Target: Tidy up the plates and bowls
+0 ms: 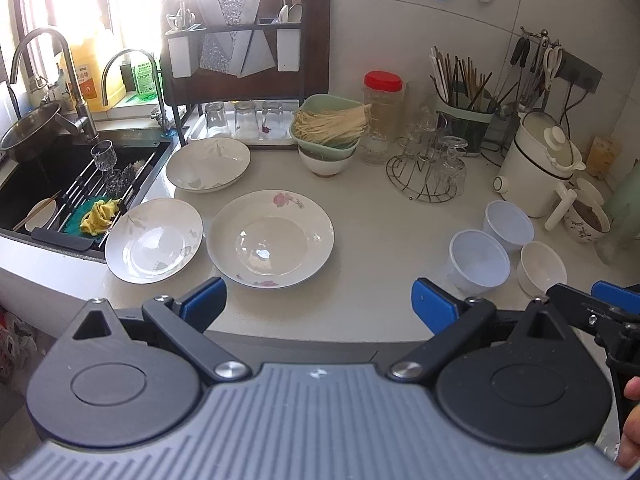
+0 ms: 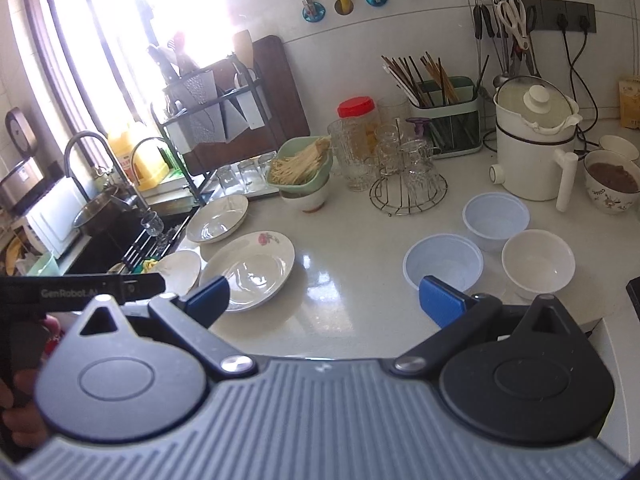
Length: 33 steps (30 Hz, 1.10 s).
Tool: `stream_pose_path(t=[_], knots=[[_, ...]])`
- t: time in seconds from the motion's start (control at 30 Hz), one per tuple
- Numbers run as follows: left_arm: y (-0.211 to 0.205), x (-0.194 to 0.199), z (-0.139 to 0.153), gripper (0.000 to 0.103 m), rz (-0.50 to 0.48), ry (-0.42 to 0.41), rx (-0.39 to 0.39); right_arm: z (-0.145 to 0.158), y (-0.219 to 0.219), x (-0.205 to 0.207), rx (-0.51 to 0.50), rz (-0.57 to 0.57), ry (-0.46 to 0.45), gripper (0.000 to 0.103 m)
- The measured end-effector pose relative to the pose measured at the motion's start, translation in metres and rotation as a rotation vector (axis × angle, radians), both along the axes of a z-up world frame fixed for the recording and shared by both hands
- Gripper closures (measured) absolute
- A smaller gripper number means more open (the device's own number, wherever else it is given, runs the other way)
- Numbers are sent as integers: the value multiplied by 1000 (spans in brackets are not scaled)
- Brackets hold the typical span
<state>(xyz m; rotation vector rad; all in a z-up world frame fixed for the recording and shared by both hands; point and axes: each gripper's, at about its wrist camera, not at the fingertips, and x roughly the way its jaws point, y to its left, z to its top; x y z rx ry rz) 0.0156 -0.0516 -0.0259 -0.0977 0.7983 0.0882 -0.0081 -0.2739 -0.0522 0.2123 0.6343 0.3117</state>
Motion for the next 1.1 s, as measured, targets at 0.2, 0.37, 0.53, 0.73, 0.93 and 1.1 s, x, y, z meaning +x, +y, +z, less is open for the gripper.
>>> stream_pose_path(t=[0.2, 0.37, 0.53, 0.73, 0.93, 1.1], knots=[[23, 23, -12, 3, -35, 22, -4, -7, 17, 10, 20, -34, 21, 0], [57, 52, -17, 3, -101, 20, -16, -13, 49, 22, 22, -58, 20, 0], [95, 84, -20, 3, -151, 16, -25, -16, 82, 37, 27, -85, 47, 0], [142, 114, -36, 3, -160, 38, -27, -20, 118, 60, 6, -102, 64, 7], [192, 142, -54, 3, -163, 55, -45, -32, 159, 84, 7, -83, 106, 16], [231, 166, -68, 3, -181, 88, -66, -41, 195, 106, 26, -71, 164, 25]])
